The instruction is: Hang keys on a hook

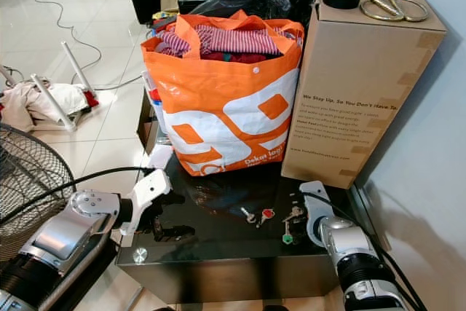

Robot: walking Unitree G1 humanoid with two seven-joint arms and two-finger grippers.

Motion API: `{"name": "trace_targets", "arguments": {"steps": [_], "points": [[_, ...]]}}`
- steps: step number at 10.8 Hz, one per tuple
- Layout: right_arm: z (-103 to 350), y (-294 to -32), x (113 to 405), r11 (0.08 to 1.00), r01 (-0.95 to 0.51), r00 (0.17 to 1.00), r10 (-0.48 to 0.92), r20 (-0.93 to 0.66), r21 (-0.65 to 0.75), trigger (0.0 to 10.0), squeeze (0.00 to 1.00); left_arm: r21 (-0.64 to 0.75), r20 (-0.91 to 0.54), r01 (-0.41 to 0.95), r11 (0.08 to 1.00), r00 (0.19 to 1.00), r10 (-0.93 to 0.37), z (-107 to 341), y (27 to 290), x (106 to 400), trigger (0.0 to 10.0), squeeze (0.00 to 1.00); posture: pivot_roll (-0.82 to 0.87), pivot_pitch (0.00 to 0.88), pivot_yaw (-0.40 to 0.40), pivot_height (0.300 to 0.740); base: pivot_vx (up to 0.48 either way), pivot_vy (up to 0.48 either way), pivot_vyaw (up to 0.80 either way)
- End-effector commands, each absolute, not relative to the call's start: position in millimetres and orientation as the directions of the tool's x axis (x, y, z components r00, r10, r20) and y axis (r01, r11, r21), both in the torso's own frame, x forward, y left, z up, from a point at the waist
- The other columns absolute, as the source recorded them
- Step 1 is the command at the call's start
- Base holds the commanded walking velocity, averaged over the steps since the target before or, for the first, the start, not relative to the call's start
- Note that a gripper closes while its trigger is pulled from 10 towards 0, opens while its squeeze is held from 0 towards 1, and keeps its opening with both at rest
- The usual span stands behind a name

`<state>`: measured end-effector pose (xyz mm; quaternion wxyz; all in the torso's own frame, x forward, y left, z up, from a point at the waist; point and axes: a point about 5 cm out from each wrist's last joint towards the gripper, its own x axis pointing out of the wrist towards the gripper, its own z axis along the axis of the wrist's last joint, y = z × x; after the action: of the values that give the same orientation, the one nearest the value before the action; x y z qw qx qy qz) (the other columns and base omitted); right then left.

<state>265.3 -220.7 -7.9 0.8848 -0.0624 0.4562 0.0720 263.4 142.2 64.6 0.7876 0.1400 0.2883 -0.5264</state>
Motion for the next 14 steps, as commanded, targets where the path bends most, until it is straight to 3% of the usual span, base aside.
{"name": "trace_targets", "arguments": {"steps": [1,7,10,13,14], "points": [[-2.4,-222.3,271.9,0.984,-0.172,0.595,0.075,-0.800,-0.036,0.0,0.00,-0.073,-0.602,0.909,0.409,0.287,-0.745,67.3,144.0,266.1,10.0,0.00,-0.22,0.000,0.058,0.740,0.000,0.000,0.00],[18.3,-232.6,276.8,0.992,-0.121,0.721,0.102,-0.685,0.020,0.0,0.00,-0.073,-0.584,0.910,0.408,0.293,-0.757,69.1,137.5,266.9,10.0,0.00,-0.22,0.000,0.059,0.740,0.000,0.000,0.00],[44.5,-237.2,253.4,0.993,-0.066,0.854,0.109,-0.509,0.102,0.0,0.00,0.024,-0.405,0.807,0.590,0.548,-0.732,85.7,126.1,273.4,10.0,0.00,-0.23,0.000,0.067,0.740,0.000,0.000,0.00],[78.8,-232.8,225.7,0.992,0.048,0.939,-0.006,-0.343,0.115,0.0,0.00,0.160,-0.224,0.561,0.812,0.822,-0.524,97.6,128.4,276.1,10.0,0.00,-0.22,0.000,0.074,0.740,0.000,0.000,0.00],[81.1,-228.2,220.9,0.993,0.048,0.942,-0.009,-0.335,0.108,0.0,0.00,0.156,-0.204,0.505,0.849,0.857,-0.473,97.7,130.9,277.1,10.0,0.00,-0.22,0.000,0.073,0.740,0.000,0.000,0.00]]}}
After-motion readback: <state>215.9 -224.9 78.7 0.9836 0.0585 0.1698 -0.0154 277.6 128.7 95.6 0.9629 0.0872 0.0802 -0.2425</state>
